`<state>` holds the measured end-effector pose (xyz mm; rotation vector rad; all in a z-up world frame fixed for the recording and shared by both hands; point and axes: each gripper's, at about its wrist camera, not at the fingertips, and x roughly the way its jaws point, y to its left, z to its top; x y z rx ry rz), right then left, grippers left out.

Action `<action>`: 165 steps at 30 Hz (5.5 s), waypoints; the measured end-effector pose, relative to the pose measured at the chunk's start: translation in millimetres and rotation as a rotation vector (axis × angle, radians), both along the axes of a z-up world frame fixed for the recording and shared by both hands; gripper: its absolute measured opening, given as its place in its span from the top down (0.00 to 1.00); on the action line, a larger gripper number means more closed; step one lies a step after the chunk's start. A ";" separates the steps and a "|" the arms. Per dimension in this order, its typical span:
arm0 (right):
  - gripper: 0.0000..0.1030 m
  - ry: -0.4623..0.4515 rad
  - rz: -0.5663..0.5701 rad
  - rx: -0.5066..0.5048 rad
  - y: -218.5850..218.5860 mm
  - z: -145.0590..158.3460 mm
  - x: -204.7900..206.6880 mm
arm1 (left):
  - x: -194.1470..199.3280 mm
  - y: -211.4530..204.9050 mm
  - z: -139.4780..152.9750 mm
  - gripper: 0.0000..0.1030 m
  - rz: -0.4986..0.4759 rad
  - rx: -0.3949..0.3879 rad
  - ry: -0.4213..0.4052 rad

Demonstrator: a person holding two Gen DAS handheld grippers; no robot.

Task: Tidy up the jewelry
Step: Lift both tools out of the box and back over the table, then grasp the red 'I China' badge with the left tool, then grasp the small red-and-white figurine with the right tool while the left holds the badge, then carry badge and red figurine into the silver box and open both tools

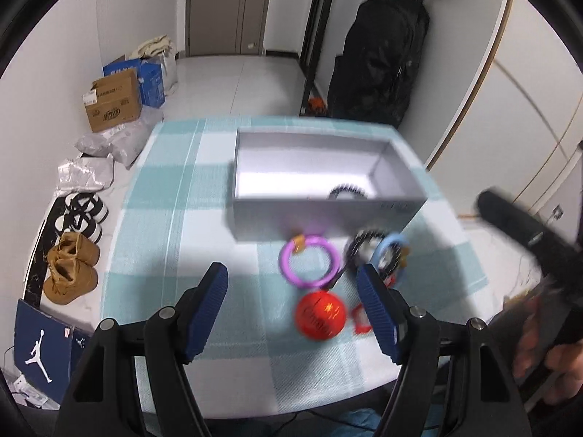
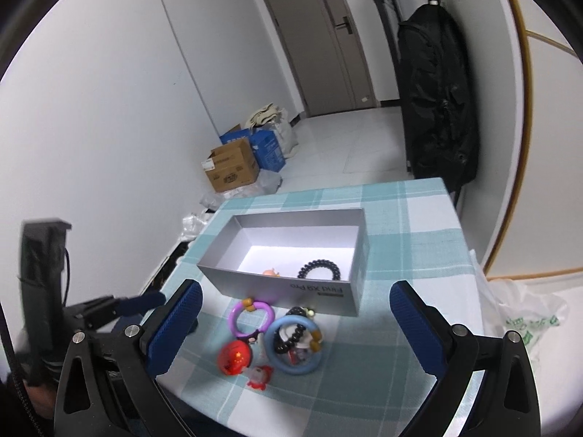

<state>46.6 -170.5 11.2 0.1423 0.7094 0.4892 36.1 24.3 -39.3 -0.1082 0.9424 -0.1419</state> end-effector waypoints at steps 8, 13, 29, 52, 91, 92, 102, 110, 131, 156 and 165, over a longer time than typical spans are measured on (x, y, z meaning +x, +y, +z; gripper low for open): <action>0.00 0.007 -0.023 -0.011 -3.7 1.5 -3.7 | -4.8 0.7 -15.9 0.33 -0.045 0.017 0.093; 0.00 0.010 -0.026 -0.039 -2.7 0.1 -5.4 | -2.7 -6.3 -27.8 0.33 -0.065 0.042 0.141; 0.00 0.059 -0.051 -0.028 -10.5 -5.2 -4.3 | 5.4 -38.4 -36.2 0.51 -0.127 0.152 0.170; 0.04 0.245 0.054 -0.085 15.0 -40.1 -17.3 | -0.1 6.7 3.2 0.64 -0.025 -0.110 0.099; 0.84 0.292 0.138 -0.278 78.0 -83.2 -14.5 | 6.1 33.3 26.8 0.64 0.018 -0.210 0.009; 0.84 0.290 0.139 -0.268 76.9 -82.0 -14.8 | 6.2 32.8 26.9 0.64 0.017 -0.210 0.008; 0.84 0.212 0.203 -0.156 82.7 -54.7 -21.2 | 9.3 34.2 27.1 0.64 0.018 -0.227 -0.005; 0.84 0.191 0.176 -0.029 68.9 -32.3 -3.2 | 15.6 35.5 28.9 0.64 0.028 -0.252 -0.026; 0.84 0.167 0.112 0.121 35.6 -4.8 61.2 | 75.0 16.8 26.1 0.63 0.017 -0.324 0.000; 0.84 0.300 0.075 0.137 29.2 -32.9 120.0 | 118.4 1.4 2.8 0.63 -0.029 -0.343 0.104; 0.72 0.335 0.064 0.188 23.9 -36.5 125.5 | 121.5 -2.2 2.8 0.56 -0.042 -0.321 0.137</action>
